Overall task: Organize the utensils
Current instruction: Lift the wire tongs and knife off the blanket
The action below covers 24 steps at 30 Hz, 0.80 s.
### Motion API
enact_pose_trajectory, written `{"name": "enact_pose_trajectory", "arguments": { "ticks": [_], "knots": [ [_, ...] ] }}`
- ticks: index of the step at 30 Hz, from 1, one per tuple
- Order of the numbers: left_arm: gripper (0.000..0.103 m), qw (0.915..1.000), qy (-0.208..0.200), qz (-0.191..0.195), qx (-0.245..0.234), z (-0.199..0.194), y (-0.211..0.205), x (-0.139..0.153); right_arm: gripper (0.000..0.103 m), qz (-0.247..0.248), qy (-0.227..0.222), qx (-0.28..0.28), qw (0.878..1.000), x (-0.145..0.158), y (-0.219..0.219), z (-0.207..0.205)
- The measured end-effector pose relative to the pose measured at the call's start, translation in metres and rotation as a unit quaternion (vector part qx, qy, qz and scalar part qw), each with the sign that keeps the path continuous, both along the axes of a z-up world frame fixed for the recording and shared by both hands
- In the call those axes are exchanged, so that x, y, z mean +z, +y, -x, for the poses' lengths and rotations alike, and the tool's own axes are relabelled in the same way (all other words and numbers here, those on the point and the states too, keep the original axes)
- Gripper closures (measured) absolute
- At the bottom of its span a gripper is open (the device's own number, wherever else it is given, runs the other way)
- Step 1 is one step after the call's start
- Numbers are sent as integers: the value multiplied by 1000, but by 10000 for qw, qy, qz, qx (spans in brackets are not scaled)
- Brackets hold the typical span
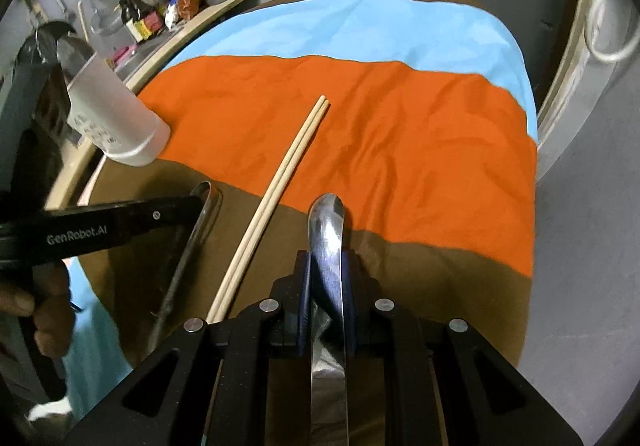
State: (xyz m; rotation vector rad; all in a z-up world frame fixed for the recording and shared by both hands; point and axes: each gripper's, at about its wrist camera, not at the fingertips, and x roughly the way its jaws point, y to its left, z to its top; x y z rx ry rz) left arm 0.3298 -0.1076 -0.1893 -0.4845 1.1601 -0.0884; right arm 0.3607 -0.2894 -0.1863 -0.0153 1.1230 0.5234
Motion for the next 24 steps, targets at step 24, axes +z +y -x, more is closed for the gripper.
{"name": "enact_pose_trajectory", "arguments": {
  "ticks": [24],
  "knots": [
    [100, 9989, -273, 386, -8, 29, 15, 19, 101, -270, 150, -394, 9987, -8, 2, 13]
  ]
}}
